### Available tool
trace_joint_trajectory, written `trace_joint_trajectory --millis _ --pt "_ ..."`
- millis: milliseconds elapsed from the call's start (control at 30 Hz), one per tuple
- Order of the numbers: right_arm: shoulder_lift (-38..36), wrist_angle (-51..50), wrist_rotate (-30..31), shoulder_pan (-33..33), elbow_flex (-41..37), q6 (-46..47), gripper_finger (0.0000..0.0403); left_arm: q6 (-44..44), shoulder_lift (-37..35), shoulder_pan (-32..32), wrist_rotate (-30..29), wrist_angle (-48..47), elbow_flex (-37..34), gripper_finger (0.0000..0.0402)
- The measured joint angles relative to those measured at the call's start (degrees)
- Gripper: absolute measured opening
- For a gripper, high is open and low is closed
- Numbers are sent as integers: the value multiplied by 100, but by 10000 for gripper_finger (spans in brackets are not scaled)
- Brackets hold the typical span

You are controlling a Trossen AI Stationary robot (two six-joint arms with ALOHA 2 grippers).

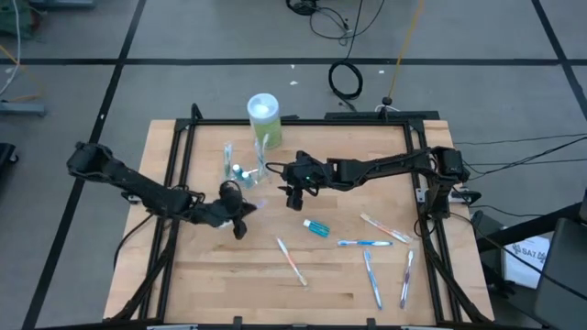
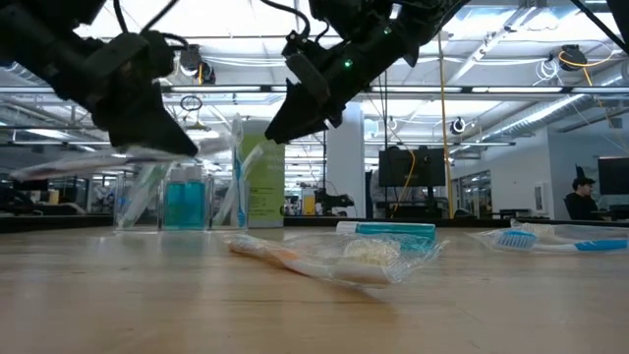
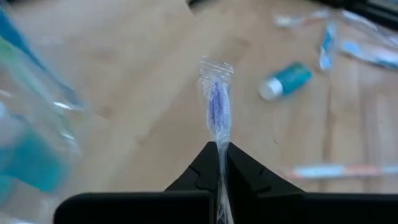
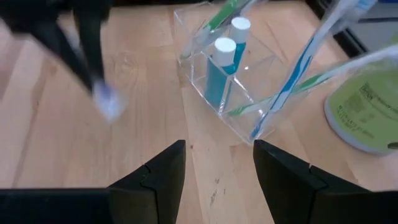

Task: Pick & Place toothbrushing station
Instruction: Put the left purple toothbrush into the transparent organizer

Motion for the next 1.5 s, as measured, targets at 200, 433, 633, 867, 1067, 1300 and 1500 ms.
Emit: trace_joint_trajectory --millis 200,433,633,867,1067,1300,1500 --pt "-84 -247 2 -11 -2 -49 178 671 -758 -2 -761 -128 2 5" --pt "-75 -275 2 -76 -7 -53 180 1369 -1530 -2 -1945 -120 6 10" --pt "-77 -254 4 -152 -7 -55 176 1701 -1901 -2 -3451 -111 9 13" --pt "-77 -186 4 -266 -4 -55 176 1998 -1921 39 -5457 -115 9 7" --pt "-77 147 4 -363 -2 -58 174 1554 -1919 414 -5603 -117 9 5" --pt "-76 611 2 -415 -2 -61 173 842 -1625 901 -5593 -124 9 5" --pt "-76 1203 2 -475 0 -304 173 65 -976 1140 -5755 -112 9 6"
